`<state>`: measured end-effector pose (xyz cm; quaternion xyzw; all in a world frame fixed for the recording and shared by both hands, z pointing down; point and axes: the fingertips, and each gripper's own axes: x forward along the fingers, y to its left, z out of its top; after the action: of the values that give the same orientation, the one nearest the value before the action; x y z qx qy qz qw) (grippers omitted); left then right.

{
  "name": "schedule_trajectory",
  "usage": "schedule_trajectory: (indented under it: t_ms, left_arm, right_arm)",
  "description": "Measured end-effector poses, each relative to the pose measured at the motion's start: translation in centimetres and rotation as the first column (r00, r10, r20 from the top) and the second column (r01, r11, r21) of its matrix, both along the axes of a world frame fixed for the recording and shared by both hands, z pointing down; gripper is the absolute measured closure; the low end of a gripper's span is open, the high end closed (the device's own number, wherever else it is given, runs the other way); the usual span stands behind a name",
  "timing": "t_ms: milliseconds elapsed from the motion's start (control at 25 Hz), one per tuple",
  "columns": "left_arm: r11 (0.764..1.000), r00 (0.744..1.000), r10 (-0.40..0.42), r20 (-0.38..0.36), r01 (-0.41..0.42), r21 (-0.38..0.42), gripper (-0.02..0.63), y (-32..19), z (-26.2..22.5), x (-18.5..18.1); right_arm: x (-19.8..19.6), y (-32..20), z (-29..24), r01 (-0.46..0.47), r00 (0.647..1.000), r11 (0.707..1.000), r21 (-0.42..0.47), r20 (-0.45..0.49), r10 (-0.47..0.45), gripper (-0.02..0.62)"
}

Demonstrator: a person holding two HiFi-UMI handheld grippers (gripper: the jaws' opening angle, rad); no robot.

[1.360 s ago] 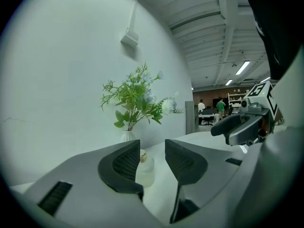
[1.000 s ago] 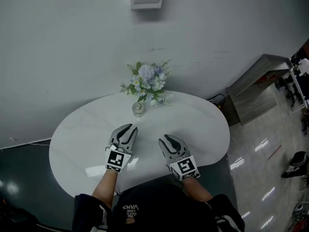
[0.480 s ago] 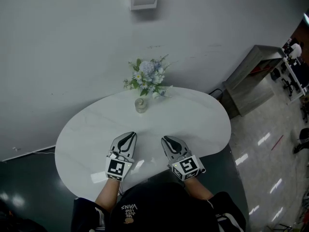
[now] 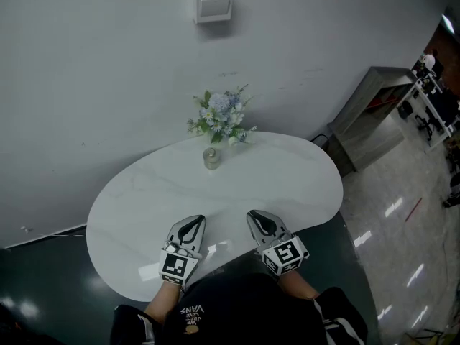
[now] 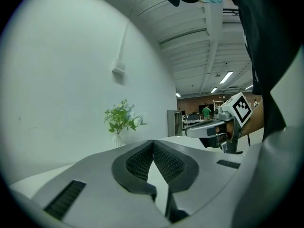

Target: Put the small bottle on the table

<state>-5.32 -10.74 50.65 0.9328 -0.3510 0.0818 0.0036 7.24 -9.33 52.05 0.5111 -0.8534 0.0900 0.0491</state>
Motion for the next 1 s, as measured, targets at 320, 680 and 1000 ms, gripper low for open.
schedule_trajectory:
  t_ms: [320, 680, 1000]
  left_arm:
    - [1.000, 1.000, -0.010, 0.002, 0.010, -0.022, 0.586, 3.3, 0.2, -2.3]
    - [0.999, 0.999, -0.040, -0.029, 0.040, -0.010, 0.586, 4.9, -0.6, -3.8]
    - [0.999, 0.998, -0.053, -0.029, 0.053, -0.001, 0.586, 5.0, -0.5, -4.6]
  right_arm:
    - [0.7, 2.2, -0.1, -0.057, 0.998, 0.998, -0.005, -0.002, 0.057, 0.538]
    - [0.2, 3.9, 0.3, -0.071, 0.997, 0.997, -0.018, -0.014, 0.071, 0.541]
    - [-0.3, 4.1, 0.3, -0.076, 0.997, 0.997, -0.016, -0.015, 0.075, 0.545]
